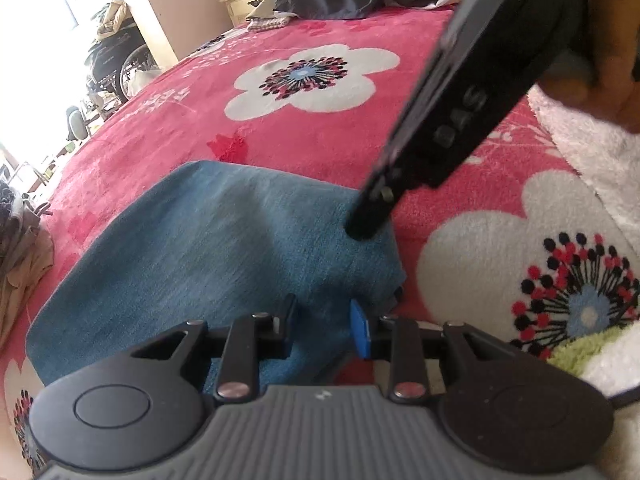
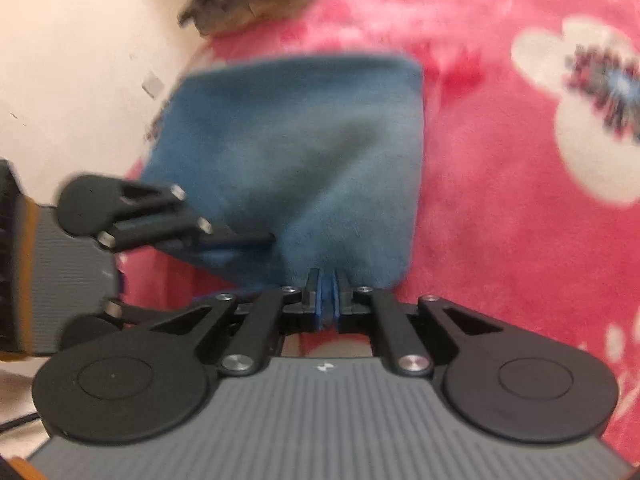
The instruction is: Fold clothes
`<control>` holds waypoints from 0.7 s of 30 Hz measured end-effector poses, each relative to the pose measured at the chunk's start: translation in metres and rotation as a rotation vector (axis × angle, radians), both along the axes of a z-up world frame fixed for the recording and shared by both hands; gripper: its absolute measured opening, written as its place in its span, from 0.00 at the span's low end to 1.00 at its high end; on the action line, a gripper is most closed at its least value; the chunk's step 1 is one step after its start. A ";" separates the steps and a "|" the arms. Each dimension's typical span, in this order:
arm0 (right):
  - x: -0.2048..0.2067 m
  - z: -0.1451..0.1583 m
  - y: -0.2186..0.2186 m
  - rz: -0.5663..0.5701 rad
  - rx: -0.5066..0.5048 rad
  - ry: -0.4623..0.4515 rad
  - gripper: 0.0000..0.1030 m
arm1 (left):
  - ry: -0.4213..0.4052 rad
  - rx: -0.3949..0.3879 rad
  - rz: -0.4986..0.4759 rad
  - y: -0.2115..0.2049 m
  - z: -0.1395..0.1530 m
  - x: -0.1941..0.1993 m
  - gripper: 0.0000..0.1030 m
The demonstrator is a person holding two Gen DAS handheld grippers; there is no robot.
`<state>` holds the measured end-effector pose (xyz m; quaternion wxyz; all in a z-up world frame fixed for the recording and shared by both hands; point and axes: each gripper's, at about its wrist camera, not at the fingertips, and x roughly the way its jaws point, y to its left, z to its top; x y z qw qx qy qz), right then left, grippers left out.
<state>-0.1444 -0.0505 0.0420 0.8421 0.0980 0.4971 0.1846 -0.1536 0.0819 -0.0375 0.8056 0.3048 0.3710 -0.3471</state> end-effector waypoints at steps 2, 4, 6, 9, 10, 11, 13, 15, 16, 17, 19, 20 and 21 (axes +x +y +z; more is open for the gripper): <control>-0.002 0.002 0.010 0.038 -0.052 -0.023 0.06 | 0.004 -0.010 0.018 0.004 0.005 -0.001 0.30; -0.001 -0.015 0.022 0.076 -0.127 -0.004 0.06 | 0.009 -0.020 0.036 0.008 0.009 -0.002 0.30; -0.002 -0.023 0.027 0.089 -0.159 -0.016 0.05 | 0.013 -0.030 0.054 0.012 0.014 -0.004 0.30; -0.003 -0.026 0.026 0.083 -0.162 -0.026 0.05 | 0.020 -0.045 0.081 0.018 0.021 -0.005 0.30; -0.004 -0.026 0.025 0.080 -0.157 -0.030 0.05 | 0.022 -0.050 0.090 0.020 0.023 -0.006 0.30; -0.005 -0.027 0.024 0.077 -0.155 -0.033 0.05 | 0.024 -0.055 0.099 0.022 0.025 -0.007 0.30; -0.005 -0.026 0.024 0.072 -0.156 -0.032 0.05 | 0.028 -0.065 0.117 0.026 0.030 -0.008 0.31; -0.006 -0.027 0.025 0.072 -0.159 -0.036 0.05 | 0.032 -0.095 0.176 0.039 0.037 -0.007 0.31; -0.005 -0.028 0.024 0.070 -0.157 -0.035 0.05 | 0.034 -0.112 0.210 0.046 0.041 -0.006 0.31; -0.004 -0.028 0.024 0.067 -0.153 -0.034 0.05 | 0.035 -0.114 0.235 0.053 0.040 -0.005 0.31; -0.002 -0.030 0.021 0.059 -0.141 -0.029 0.05 | 0.035 -0.096 0.269 0.067 0.031 -0.004 0.31; -0.001 -0.030 0.020 0.055 -0.134 -0.026 0.05 | 0.022 -0.092 0.268 0.071 0.025 -0.005 0.32; -0.001 -0.030 0.019 0.049 -0.124 -0.022 0.05 | 0.002 -0.091 0.258 0.072 0.021 -0.007 0.32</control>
